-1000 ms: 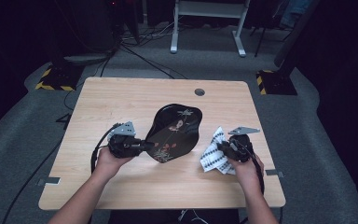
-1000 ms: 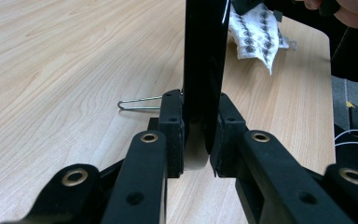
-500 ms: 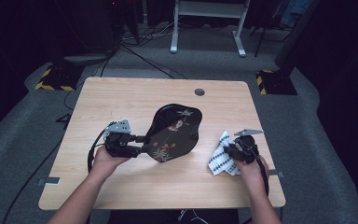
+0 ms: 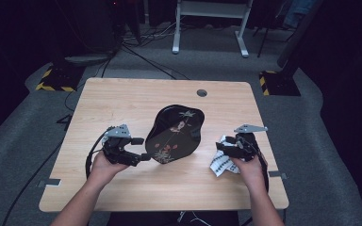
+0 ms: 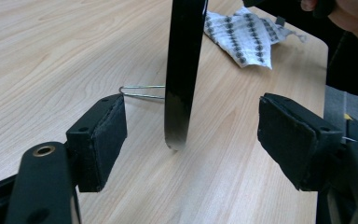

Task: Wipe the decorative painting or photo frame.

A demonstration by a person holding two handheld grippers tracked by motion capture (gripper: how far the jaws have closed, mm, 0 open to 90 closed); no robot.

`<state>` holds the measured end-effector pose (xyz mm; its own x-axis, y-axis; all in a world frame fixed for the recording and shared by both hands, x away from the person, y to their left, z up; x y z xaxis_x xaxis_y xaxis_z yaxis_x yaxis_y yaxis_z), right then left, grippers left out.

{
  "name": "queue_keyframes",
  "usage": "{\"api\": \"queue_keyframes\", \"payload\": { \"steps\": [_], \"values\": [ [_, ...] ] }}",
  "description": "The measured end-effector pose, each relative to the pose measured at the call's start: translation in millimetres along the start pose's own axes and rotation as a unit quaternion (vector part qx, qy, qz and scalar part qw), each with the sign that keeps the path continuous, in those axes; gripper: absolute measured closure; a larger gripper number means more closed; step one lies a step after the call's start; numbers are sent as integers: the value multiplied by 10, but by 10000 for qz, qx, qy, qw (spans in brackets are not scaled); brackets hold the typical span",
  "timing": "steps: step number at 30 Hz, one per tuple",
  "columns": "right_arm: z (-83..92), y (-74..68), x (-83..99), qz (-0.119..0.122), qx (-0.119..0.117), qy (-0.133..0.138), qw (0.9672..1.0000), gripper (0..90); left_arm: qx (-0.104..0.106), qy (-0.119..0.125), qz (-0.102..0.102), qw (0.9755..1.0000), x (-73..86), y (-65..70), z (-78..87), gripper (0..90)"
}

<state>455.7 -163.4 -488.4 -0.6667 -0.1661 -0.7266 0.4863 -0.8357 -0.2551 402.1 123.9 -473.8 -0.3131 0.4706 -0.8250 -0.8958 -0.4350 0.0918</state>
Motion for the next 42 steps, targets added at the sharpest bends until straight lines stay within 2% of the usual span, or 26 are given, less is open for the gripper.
{"api": "queue_keyframes", "payload": {
  "steps": [4,5,8,10,11,14,17,21,23,25,29,33,38,42],
  "values": [
    [-32,-227,-146,235,-354,204,9989,431,-194,97,177,9996,31,14,-13,254],
    [-49,-271,-177,296,-416,224,9984,428,-294,97,199,9993,42,9,-21,260],
    [-119,-403,-271,463,-628,208,9967,412,-391,104,309,9987,80,22,-58,298],
    [-133,-428,-289,473,-665,200,9965,412,-394,98,340,9986,90,30,-65,344],
    [-148,-447,-309,519,-680,208,9961,410,-514,156,409,9977,108,25,-76,344],
    [-225,-525,-415,593,-833,246,9945,401,-359,163,545,9977,132,45,-123,424],
    [-286,-566,-477,619,-923,192,9936,392,-418,155,552,9975,133,47,-167,408],
    [-341,-586,-519,724,-938,145,9928,381,-563,3,300,9980,160,66,-217,484],
    [-363,-598,-531,726,-1002,132,9922,368,-637,26,237,9977,172,73,-247,522],
    [-399,-611,-535,743,-1033,99,9918,363,-619,-8,300,9976,185,79,-282,554],
    [-425,-617,-549,731,-1059,119,9916,359,-653,82,403,9970,187,71,-288,623],
    [-443,-644,-547,770,-1178,105,9900,359,-732,15,331,9968,189,66,-285,732],
    [-449,-684,-539,782,-1240,82,9892,382,-668,35,429,9968,183,75,-290,742],
    [-450,-689,-536,731,-1185,71,9902,396,-607,40,485,9970,181,68,-287,746]
  ]
}}
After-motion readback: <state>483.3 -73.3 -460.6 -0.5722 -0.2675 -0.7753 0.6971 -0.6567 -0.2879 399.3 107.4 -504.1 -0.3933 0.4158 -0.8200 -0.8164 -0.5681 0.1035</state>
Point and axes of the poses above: each handheld gripper's, and its own axes: z roughly backward along the jaws, x roughly out of its underside, y roughly to its right, the point moved 10 cm from there along -z, roughly forward along the jaws, and after that the axes turned 10 degrees about -z, right-handed, at the moved point
